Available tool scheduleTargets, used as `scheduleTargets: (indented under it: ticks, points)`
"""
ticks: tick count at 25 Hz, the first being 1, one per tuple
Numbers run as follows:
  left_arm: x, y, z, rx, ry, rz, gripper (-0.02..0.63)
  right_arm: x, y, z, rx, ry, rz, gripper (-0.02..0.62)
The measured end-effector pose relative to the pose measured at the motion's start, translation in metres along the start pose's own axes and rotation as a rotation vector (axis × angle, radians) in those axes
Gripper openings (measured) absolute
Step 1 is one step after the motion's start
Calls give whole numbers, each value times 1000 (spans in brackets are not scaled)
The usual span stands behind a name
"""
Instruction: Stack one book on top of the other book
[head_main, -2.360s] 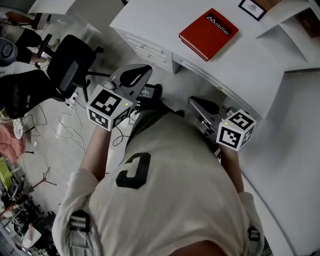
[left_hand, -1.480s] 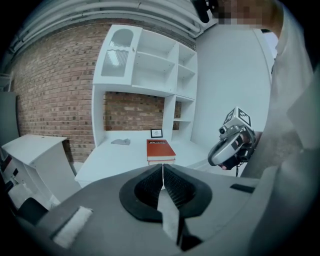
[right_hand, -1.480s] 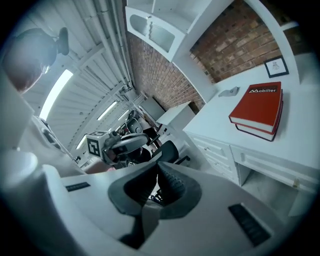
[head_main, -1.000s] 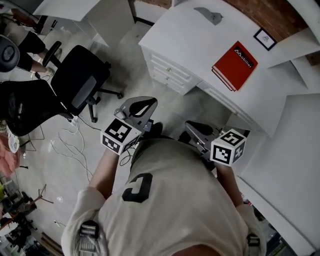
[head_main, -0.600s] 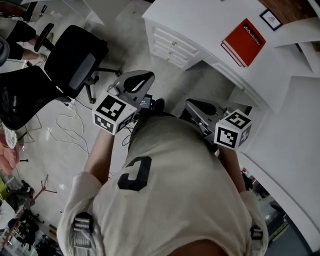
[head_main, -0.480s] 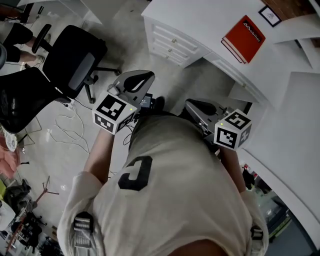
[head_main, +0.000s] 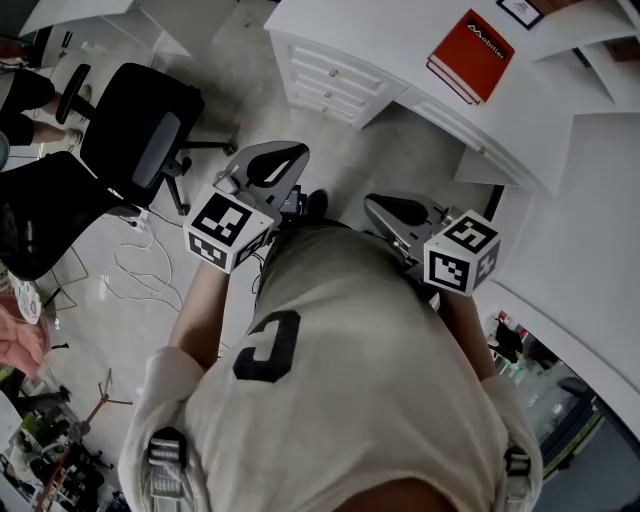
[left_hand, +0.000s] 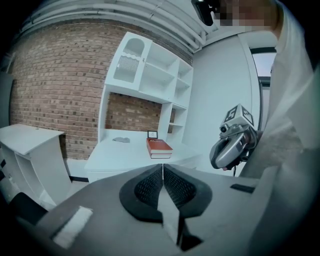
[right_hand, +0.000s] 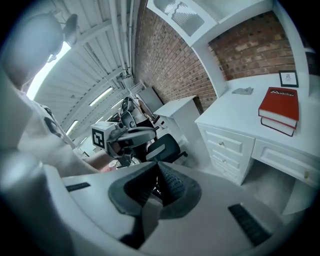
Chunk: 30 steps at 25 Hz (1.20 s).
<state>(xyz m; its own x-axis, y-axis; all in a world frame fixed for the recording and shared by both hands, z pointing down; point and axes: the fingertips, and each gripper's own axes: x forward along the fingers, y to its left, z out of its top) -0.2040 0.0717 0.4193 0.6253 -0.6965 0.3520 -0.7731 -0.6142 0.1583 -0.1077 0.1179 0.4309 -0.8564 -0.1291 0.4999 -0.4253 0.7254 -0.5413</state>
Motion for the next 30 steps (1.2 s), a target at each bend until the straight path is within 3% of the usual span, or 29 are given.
scheduleTargets:
  ticks: [4,9,14,18,30]
  points:
    - [7,-32,-2,2,5,-49,8,-9,1,-11,2,-23,4,6]
    - [44,-105,9,49,11,-182,8,-55,-11,-26,18,-95,-36,6]
    - [61,-162,12,97,49,-240,8,-110,-26,-50,123,-186,-87,6]
    - [63,-173,19,150,43,-191,8,-144,-34,-62,175,-251,-110,6]
    - [68,-210,10,144,78,-75,8,-209,-48,-112,215,-308,-89,6]
